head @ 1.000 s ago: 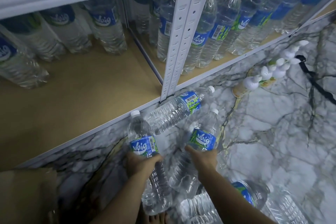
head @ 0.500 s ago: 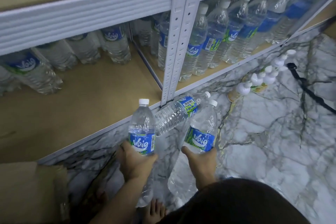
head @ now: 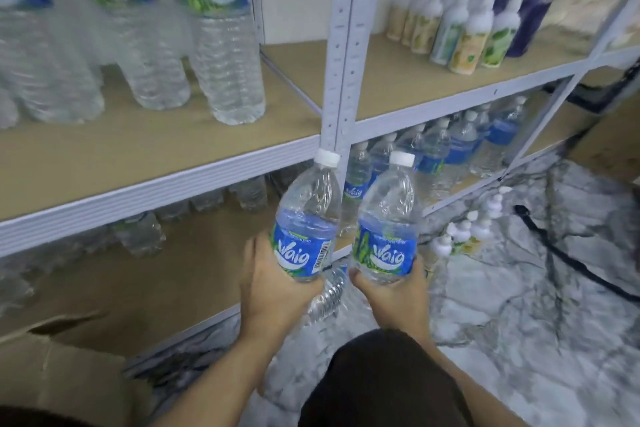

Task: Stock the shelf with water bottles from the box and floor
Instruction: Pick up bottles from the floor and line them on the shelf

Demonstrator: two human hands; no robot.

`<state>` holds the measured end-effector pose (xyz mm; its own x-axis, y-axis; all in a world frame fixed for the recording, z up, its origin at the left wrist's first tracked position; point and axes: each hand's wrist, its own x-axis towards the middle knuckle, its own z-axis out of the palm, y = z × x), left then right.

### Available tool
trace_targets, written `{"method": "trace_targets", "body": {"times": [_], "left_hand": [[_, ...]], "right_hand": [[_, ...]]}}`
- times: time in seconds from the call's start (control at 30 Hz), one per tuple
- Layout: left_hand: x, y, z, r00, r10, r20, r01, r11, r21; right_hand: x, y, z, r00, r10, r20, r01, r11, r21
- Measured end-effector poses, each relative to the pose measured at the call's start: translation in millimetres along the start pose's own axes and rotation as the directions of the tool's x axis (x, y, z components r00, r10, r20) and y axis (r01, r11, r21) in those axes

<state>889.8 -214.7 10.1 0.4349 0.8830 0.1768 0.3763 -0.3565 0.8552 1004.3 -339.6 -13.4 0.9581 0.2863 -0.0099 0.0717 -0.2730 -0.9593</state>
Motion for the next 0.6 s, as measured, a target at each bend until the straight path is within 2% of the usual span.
{"method": "trace_targets", "body": {"times": [0.1, 0.2, 0.33, 0.47, 0.6], "left_hand": [[10.7, 36.2, -33.9, 0.99, 0.118, -0.08, -0.12, 0.992, -0.027], [17.0, 71.0, -70.7, 0.967, 0.171, -0.19, -0.18, 0.983, -0.033], [24.7, 104.2, -119.7, 0.923, 0.168, -0.345, -0.217, 0.97, -0.108], [41.3, 113.5, -173.8, 0.896, 0.119, -0.428, -0.215, 0.959, -0.184], [59.8, 118.6, -226.2, 0.821, 0.141, -0.553, -0.243, 0.963, -0.116]], "right_hand": [[-1.6, -48.8, -3.3, 0.99, -0.14, 0.031, 0.137, 0.987, 0.084], [-11.3, -98.1, 0.8, 0.966, -0.248, 0.067, 0.233, 0.956, 0.178], [-33.2, -159.9, 18.5, 0.919, -0.374, 0.124, 0.339, 0.912, 0.232], [-50.9, -213.3, 49.9, 0.872, -0.451, 0.19, 0.385, 0.872, 0.302], [-63.0, -254.8, 89.3, 0.825, -0.519, 0.222, 0.426, 0.83, 0.359]]}}
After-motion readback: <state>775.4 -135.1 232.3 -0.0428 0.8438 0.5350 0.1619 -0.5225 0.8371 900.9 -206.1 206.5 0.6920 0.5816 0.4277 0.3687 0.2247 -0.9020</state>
